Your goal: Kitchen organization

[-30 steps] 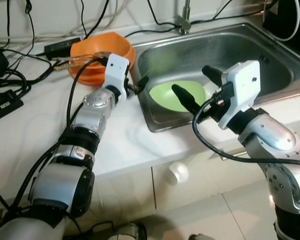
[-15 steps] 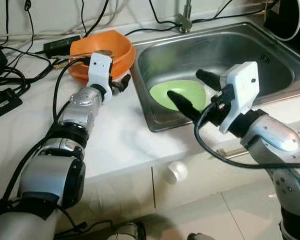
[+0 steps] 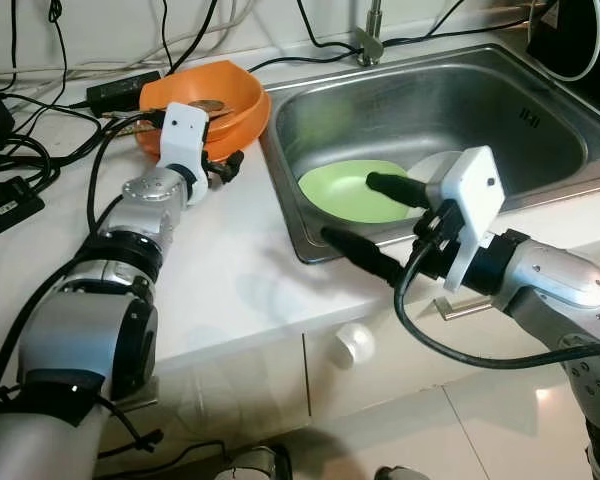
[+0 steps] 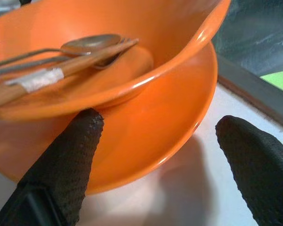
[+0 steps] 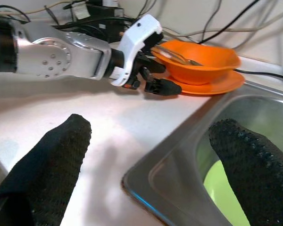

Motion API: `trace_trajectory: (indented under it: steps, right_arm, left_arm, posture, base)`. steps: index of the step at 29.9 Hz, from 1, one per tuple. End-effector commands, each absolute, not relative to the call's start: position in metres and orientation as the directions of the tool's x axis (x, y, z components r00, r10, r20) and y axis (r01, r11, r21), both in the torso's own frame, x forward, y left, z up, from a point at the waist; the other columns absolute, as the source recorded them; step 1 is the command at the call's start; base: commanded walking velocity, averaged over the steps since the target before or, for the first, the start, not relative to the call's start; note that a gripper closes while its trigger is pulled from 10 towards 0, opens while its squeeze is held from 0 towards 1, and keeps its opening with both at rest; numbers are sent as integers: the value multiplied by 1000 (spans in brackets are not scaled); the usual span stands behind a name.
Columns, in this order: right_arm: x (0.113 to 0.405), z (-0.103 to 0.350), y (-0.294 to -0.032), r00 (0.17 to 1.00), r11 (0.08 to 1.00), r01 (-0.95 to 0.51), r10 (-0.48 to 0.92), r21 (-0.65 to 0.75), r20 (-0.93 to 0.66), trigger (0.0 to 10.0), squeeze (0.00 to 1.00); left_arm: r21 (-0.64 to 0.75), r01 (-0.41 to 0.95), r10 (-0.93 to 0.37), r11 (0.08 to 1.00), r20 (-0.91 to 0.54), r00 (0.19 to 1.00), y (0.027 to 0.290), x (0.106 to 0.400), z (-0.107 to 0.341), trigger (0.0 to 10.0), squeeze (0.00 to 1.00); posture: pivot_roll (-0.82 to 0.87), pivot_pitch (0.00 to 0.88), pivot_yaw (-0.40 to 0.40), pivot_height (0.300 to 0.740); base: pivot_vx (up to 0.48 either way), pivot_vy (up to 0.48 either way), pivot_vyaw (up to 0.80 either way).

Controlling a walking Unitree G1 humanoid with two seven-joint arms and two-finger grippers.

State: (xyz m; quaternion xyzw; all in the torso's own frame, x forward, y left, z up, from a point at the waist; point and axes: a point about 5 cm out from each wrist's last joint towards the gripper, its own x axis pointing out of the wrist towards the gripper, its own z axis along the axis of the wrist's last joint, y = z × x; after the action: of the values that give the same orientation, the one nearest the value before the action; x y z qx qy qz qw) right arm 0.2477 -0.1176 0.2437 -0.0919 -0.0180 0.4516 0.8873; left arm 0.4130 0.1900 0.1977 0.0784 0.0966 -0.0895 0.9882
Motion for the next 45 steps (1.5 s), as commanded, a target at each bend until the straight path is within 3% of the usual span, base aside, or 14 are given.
trace_trajectory:
  steps: [1, 9, 21, 33, 45]
  right_arm:
    - [246, 245, -113, 564, 547, -815, 824, -191, -50, 10000, 0]
    - [245, 244, -111, 554, 534, -821, 831, -203, -50, 10000, 0]
    - [242, 246, -112, 562, 541, -812, 826, -218, -46, 10000, 0]
    - [246, 247, -114, 572, 551, -804, 819, -222, -39, 10000, 0]
    - [249, 247, -114, 578, 558, -798, 816, -226, -27, 10000, 0]
  left_arm:
    - [115, 175, -145, 978, -231, 962, 198, 413, 200, 10000, 0]
    - [43, 191, -170, 981, -294, 940, 199, 411, 194, 10000, 0]
    - [13, 441, -394, 897, -428, 814, 178, 404, 179, 10000, 0]
    - [-32, 552, -498, 833, -480, 722, 188, 397, 183, 10000, 0]
    - [-77, 583, -543, 809, -479, 690, 194, 394, 186, 10000, 0]
  posture:
    - [-36, 104, 107, 740]
    - [-40, 97, 115, 740]
    - [-52, 97, 135, 740]
    - [-26, 94, 126, 740]
    - [-14, 85, 118, 740]
  base:
    - [0, 0, 0]
    - [0, 0, 0]
    - [0, 0, 0]
    - [0, 0, 0]
    - [0, 0, 0]
